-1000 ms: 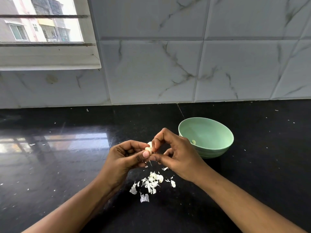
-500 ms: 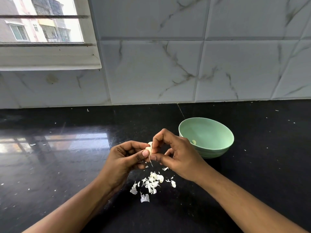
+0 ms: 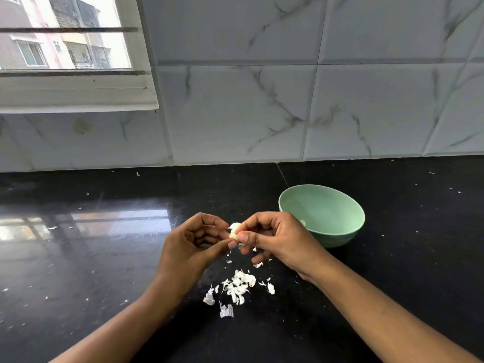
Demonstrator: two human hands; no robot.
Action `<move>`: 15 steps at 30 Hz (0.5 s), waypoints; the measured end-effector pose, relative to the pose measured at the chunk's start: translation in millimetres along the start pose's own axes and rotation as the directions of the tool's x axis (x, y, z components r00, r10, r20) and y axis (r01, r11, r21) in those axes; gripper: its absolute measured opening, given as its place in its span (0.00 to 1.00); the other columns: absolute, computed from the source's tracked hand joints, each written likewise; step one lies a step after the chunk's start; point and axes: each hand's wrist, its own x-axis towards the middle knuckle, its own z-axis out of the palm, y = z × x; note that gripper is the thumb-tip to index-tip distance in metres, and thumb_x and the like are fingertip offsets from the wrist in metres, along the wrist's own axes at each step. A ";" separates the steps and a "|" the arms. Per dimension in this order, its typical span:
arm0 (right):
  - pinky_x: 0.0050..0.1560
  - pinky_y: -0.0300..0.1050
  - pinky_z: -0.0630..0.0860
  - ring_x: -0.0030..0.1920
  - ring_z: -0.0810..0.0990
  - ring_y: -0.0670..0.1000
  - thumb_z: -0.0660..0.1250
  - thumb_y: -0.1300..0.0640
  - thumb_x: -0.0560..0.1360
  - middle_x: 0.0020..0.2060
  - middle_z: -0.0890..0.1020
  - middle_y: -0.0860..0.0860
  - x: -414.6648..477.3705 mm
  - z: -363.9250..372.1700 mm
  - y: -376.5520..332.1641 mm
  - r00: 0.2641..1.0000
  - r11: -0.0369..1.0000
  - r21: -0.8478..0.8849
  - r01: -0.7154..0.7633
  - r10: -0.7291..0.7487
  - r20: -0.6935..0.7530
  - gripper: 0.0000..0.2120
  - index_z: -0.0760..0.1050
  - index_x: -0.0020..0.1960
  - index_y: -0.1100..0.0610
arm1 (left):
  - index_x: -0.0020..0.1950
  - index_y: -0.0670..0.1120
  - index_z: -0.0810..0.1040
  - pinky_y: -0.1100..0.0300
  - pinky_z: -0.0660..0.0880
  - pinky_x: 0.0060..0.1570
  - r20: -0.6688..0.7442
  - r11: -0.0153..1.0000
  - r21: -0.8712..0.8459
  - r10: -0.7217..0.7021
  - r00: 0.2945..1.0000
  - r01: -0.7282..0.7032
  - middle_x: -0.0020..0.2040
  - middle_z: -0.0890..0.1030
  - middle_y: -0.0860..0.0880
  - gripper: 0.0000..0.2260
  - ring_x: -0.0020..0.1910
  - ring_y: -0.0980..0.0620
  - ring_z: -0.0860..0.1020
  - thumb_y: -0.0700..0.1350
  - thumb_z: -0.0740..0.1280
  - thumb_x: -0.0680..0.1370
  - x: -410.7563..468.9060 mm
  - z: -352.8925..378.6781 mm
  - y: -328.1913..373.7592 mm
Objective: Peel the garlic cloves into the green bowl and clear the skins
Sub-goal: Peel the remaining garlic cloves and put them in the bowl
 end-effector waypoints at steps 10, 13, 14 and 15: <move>0.37 0.41 0.80 0.39 0.83 0.51 0.70 0.64 0.73 0.41 0.84 0.61 -0.4 1.8 -1.2 0.999 0.997 0.070 -0.028 0.030 -0.026 0.02 0.79 0.42 0.59 | 0.41 0.53 0.84 0.67 0.78 0.40 0.005 0.977 0.175 0.126 0.992 -0.125 0.38 0.85 0.54 0.09 0.37 0.56 0.84 0.45 0.76 0.62 -4.0 -0.3 1.9; 0.36 0.42 0.80 0.37 0.82 0.51 0.69 0.64 0.73 0.43 0.84 0.64 0.2 2.2 -0.1 0.996 0.981 0.174 -0.085 0.090 -0.020 0.02 0.79 0.42 0.59 | 0.40 0.53 0.84 0.67 0.78 0.40 -0.002 0.976 0.169 0.143 0.990 -0.141 0.38 0.85 0.54 0.08 0.38 0.56 0.84 0.44 0.76 0.63 -4.3 0.0 2.2; 0.36 0.42 0.80 0.37 0.82 0.50 0.69 0.64 0.73 0.43 0.83 0.64 0.3 3.2 0.5 0.994 0.974 0.201 -0.104 0.110 -0.021 0.03 0.78 0.42 0.59 | 0.40 0.52 0.84 0.67 0.78 0.41 -0.003 0.977 0.159 0.144 0.990 -0.142 0.38 0.85 0.53 0.08 0.38 0.55 0.84 0.44 0.76 0.63 -4.5 0.4 2.8; 0.36 0.42 0.80 0.36 0.82 0.49 0.68 0.65 0.74 0.42 0.82 0.63 0.6 5.2 2.3 0.992 0.973 0.196 -0.118 0.125 -0.022 0.03 0.77 0.42 0.59 | 0.40 0.51 0.84 0.67 0.78 0.41 -0.010 0.979 0.141 0.148 0.989 -0.145 0.38 0.85 0.52 0.07 0.38 0.55 0.84 0.43 0.76 0.63 -4.4 0.8 3.3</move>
